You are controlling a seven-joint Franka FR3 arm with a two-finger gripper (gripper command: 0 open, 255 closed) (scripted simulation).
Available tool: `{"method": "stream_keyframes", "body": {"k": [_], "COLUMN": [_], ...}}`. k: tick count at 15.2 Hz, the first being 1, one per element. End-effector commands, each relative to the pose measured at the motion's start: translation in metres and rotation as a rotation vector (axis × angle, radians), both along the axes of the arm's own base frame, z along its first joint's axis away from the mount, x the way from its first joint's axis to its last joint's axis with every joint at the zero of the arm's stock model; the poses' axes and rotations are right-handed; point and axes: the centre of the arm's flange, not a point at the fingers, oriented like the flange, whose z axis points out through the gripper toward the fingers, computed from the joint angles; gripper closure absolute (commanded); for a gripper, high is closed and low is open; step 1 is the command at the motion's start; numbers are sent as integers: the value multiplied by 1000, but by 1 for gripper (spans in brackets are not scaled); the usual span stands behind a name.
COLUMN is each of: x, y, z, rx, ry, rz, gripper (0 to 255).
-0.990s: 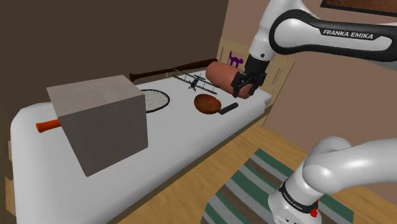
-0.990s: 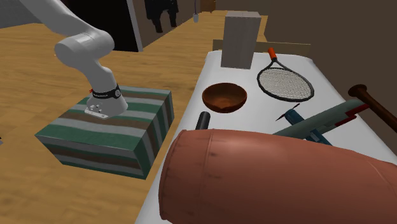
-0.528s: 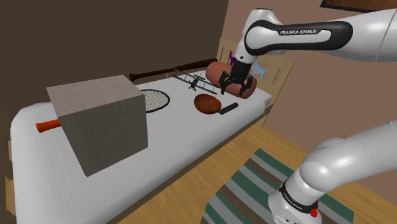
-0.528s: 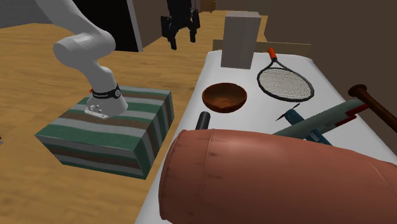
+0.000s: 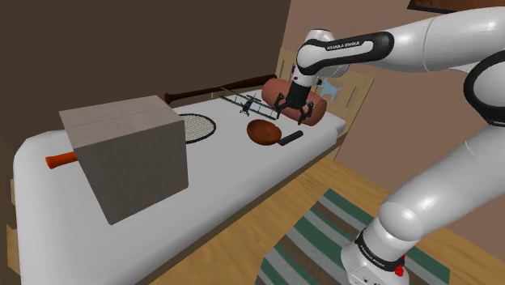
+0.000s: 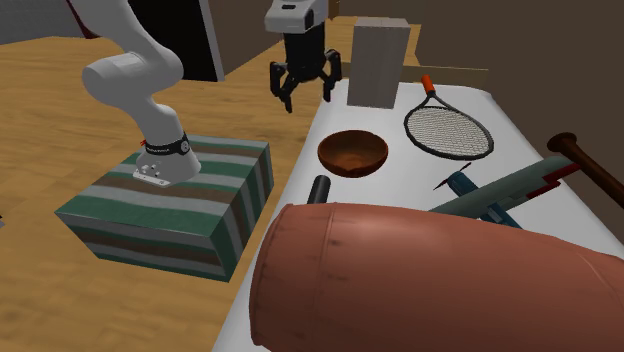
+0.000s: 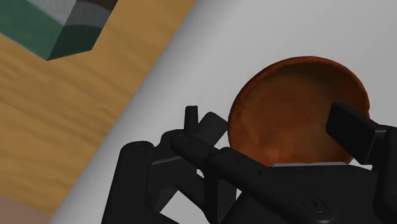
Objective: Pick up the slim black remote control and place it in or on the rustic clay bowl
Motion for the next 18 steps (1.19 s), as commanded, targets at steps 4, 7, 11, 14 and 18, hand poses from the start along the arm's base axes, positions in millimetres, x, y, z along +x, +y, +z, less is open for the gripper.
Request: {"method": "stream_keyframes", "body": {"k": [4, 7, 11, 14, 18], "x": [28, 37, 40, 38, 39], "y": [-53, -86, -130, -158, -153], "z": [-43, -68, -104, -127, -148], "rx": [42, 67, 101, 123, 123], "ry": [32, 52, 78, 94, 94], "rz": [-225, -358, -535, -649, -649], "gripper": [0, 0, 0, 0, 0]}}
